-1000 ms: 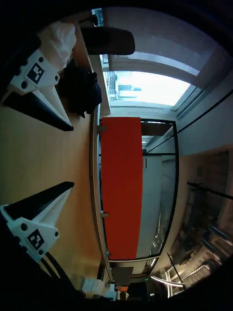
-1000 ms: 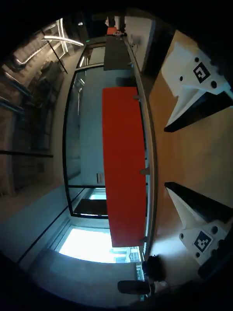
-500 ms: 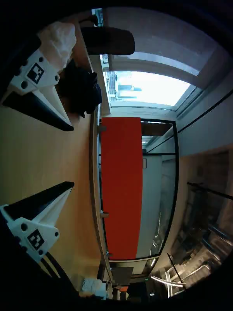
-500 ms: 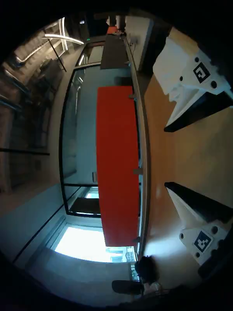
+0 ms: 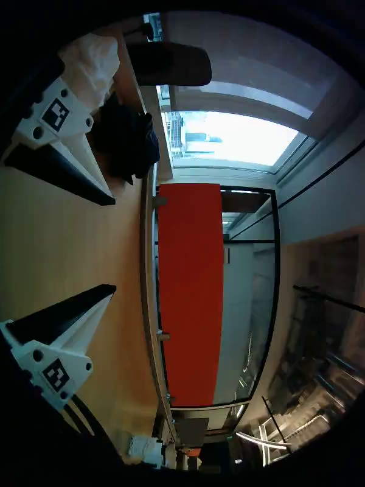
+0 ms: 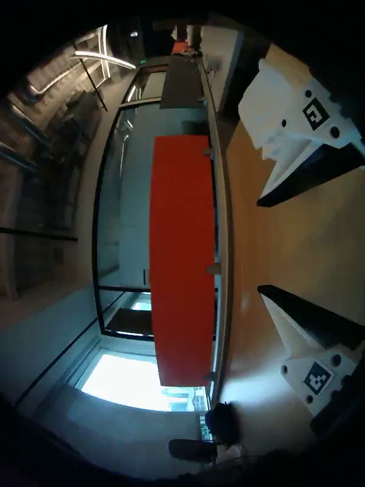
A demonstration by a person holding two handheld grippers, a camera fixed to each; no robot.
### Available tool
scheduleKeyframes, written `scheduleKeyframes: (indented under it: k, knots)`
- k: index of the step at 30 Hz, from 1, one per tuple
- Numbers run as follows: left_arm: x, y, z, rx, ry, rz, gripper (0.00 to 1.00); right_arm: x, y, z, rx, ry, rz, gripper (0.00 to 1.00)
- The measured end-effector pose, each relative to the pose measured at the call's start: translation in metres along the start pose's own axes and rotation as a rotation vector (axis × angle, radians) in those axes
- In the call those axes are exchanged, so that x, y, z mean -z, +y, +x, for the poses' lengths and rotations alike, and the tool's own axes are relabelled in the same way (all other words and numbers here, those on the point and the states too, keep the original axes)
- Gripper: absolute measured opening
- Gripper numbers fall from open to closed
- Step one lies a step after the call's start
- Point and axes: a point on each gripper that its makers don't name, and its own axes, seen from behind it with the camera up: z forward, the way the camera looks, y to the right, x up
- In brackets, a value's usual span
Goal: Fold towel
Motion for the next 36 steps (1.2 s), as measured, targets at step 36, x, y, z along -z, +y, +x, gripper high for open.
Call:
scheduleKeyframes:
  k: [36]
  knots:
    - [0.0006,-0.0008,0.0015,0.000,-0.001,0.000,0.96,0.0001,-0.0047,-0.0026,0.008,0.001,0.011,0.99]
